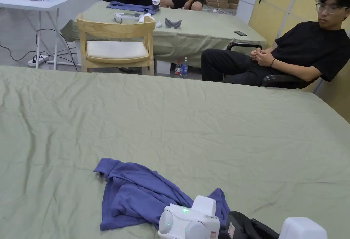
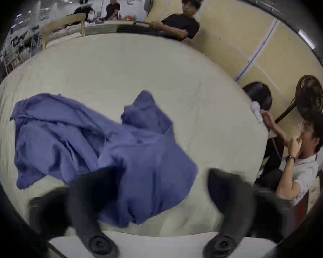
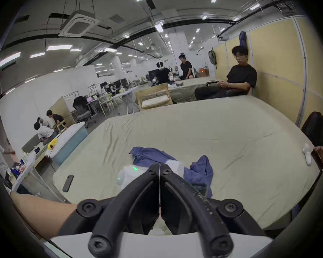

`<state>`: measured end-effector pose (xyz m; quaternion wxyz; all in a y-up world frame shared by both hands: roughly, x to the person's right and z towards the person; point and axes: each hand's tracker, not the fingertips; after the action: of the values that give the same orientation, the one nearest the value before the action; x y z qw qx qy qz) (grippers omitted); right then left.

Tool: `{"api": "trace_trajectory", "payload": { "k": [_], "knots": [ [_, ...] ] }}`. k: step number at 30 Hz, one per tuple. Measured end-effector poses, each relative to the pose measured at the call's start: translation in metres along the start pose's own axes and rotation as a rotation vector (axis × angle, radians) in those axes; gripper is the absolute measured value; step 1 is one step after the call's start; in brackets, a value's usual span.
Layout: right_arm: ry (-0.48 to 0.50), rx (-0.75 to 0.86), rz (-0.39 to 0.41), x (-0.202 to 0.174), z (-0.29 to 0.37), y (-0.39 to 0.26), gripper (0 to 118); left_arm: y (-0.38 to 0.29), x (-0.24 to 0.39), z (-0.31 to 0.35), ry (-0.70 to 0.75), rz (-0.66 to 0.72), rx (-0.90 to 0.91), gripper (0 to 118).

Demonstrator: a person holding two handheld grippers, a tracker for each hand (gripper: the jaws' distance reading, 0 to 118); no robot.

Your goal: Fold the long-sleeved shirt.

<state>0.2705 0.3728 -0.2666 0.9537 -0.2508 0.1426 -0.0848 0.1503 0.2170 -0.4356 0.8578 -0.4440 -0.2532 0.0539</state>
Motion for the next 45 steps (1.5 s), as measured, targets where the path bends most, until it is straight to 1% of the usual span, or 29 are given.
{"api": "trace_trajectory", "payload": {
  "k": [5,7,8,9,10,12,14,15,16,18,19,20,24,26,27,29,31,33,35,36,37,38,39,40,41,42,43,44,45],
  "knots": [
    [0.009,0.035,-0.015,-0.001,-0.003,0.004,4,0.014,-0.027,0.095,0.026,0.060,0.201,114],
    [0.004,0.037,-0.038,0.001,-0.009,0.002,4,0.000,-0.047,0.129,0.048,0.074,0.191,106],
    [0.000,0.033,-0.051,0.001,-0.012,0.000,4,-0.012,-0.056,0.142,0.102,0.083,0.170,86],
    [-0.002,0.027,-0.060,0.002,-0.016,-0.003,4,-0.025,-0.064,0.150,0.138,0.078,0.158,28],
    [-0.005,0.021,-0.068,0.003,-0.019,-0.005,4,-0.035,-0.073,0.154,0.170,0.083,0.145,2],
    [-0.015,0.000,-0.079,0.006,-0.027,-0.009,4,-0.065,-0.103,0.164,0.192,0.171,0.099,4],
    [-0.029,-0.016,-0.089,0.008,-0.035,-0.011,4,-0.077,-0.127,0.164,0.136,0.257,0.045,4],
    [-0.035,-0.023,-0.096,0.009,-0.038,-0.011,4,-0.080,-0.142,0.164,0.140,0.304,0.051,18],
    [-0.038,-0.027,-0.103,0.011,-0.041,-0.012,4,-0.076,-0.157,0.162,0.163,0.319,0.079,47],
    [-0.046,-0.034,-0.113,0.013,-0.046,-0.012,4,-0.059,-0.180,0.146,0.236,0.322,0.087,118],
    [-0.049,-0.038,-0.116,0.014,-0.048,-0.013,4,-0.048,-0.196,0.136,0.291,0.317,0.094,116],
    [-0.055,-0.043,-0.116,0.016,-0.051,-0.014,4,-0.038,-0.214,0.132,0.296,0.317,0.179,112],
    [-0.087,-0.077,-0.115,0.023,-0.060,-0.020,4,0.014,-0.275,0.067,0.464,0.350,0.094,111],
    [-0.102,-0.098,-0.115,0.028,-0.063,-0.023,4,0.027,-0.294,0.032,0.469,0.384,0.069,103],
    [-0.109,-0.106,-0.116,0.030,-0.065,-0.025,4,0.032,-0.300,0.015,0.447,0.366,0.052,94],
    [-0.126,-0.126,-0.119,0.034,-0.068,-0.029,4,0.036,-0.299,-0.009,0.414,0.242,-0.024,98],
    [-0.144,-0.141,-0.124,0.040,-0.073,-0.032,4,0.029,-0.281,-0.027,0.491,0.078,-0.037,97],
    [-0.166,-0.166,-0.123,0.046,-0.081,-0.033,4,0.034,-0.274,-0.024,0.496,0.058,-0.002,93],
    [-0.215,-0.208,-0.102,0.053,-0.094,-0.031,4,0.031,-0.256,-0.012,0.476,0.046,0.010,69],
    [-0.230,-0.225,-0.079,0.058,-0.105,-0.029,4,0.031,-0.249,-0.007,0.496,0.008,0.032,37],
    [-0.235,-0.236,-0.066,0.063,-0.116,-0.027,4,0.032,-0.245,-0.003,0.511,-0.018,0.041,13],
    [-0.244,-0.253,-0.054,0.071,-0.133,-0.022,4,0.029,-0.241,0.009,0.533,-0.034,0.060,5],
    [-0.244,-0.262,-0.056,0.080,-0.151,-0.016,5,0.030,-0.240,0.021,0.488,0.012,0.094,5],
    [-0.246,-0.267,-0.059,0.088,-0.169,-0.011,14,0.032,-0.240,0.031,0.463,0.048,0.114,5],
    [-0.234,-0.291,-0.070,0.099,-0.191,-0.005,42,0.033,-0.238,0.042,0.442,0.088,0.130,3],
    [-0.236,-0.353,-0.075,0.110,-0.218,-0.002,95,0.031,-0.238,0.057,0.377,0.137,0.149,3],
    [-0.257,-0.395,-0.079,0.117,-0.240,-0.001,118,0.030,-0.232,0.064,0.362,0.142,0.167,3],
    [-0.238,-0.345,-0.021,0.123,-0.259,0.006,116,0.028,-0.224,0.071,0.379,0.109,0.173,3],
    [-0.332,-0.397,-0.071,0.127,-0.279,0.005,108,0.026,-0.215,0.075,0.383,0.070,0.185,3]
  ]
}}
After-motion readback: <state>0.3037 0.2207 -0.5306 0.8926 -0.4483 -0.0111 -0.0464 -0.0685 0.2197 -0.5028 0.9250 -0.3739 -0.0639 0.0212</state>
